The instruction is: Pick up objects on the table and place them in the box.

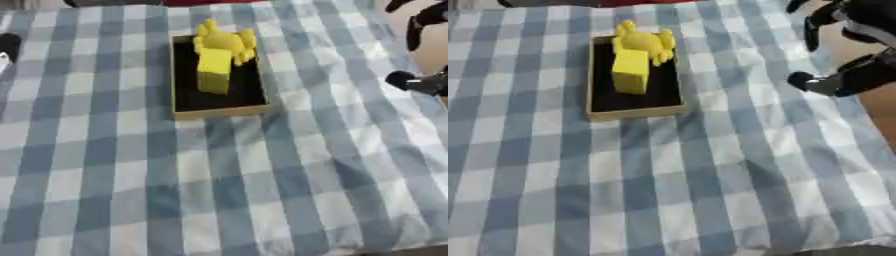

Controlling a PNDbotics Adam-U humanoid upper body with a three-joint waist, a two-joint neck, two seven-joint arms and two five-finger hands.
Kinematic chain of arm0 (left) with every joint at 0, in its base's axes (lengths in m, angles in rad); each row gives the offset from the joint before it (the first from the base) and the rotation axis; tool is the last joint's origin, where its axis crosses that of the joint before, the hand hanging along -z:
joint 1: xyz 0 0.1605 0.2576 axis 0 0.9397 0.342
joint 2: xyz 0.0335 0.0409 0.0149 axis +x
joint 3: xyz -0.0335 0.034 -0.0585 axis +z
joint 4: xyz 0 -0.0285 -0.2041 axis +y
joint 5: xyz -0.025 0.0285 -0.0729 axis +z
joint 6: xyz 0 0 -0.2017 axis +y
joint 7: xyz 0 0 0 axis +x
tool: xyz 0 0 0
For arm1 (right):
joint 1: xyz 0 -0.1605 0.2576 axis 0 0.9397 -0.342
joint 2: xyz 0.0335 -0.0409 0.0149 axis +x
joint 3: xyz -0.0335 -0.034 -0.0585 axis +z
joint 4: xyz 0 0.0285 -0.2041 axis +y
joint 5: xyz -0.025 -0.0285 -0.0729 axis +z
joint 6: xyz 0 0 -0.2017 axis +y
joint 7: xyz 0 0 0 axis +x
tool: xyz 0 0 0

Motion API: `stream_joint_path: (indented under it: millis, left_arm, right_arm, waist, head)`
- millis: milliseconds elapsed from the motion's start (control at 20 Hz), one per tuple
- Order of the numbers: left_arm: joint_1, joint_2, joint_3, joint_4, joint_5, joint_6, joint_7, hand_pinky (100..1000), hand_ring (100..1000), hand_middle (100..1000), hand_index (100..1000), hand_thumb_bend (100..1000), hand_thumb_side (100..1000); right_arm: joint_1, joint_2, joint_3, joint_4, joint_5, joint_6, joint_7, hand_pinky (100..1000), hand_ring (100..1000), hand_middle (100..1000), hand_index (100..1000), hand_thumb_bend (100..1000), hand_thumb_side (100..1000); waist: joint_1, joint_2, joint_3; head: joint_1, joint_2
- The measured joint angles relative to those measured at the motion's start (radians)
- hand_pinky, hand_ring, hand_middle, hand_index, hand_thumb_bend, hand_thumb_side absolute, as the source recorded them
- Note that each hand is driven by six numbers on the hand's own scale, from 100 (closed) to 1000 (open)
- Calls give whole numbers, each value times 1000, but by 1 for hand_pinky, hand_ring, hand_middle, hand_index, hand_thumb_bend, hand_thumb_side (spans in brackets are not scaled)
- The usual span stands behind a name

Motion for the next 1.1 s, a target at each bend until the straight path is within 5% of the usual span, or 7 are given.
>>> stream_joint_path:
  millis: [350, 600, 1100]
  left_arm:
    - [0, 0, 0, 0, 0, 3, 3, 868, 874, 741, 785, 232, 293]
    - [0, 0, 0, 0, 0, 6, 7, 866, 873, 739, 785, 232, 291]
    - [0, 0, 0, 0, 2, 7, 21, 865, 871, 736, 782, 222, 296]
  right_arm:
    - [0, 0, -1, 0, -34, -2, 15, 921, 867, 733, 400, 356, 405]
    - [0, 0, -7, -1, -48, 5, 11, 904, 861, 731, 512, 319, 288]
    - [9, 11, -24, -13, -101, 25, -30, 848, 841, 719, 522, 246, 246]
  waist:
    - [0, 0, 0]
    - [0, 0, 0]
    - [0, 0, 0]
  head:
    - [0, 0]
    - [0, 0]
    - [0, 0]
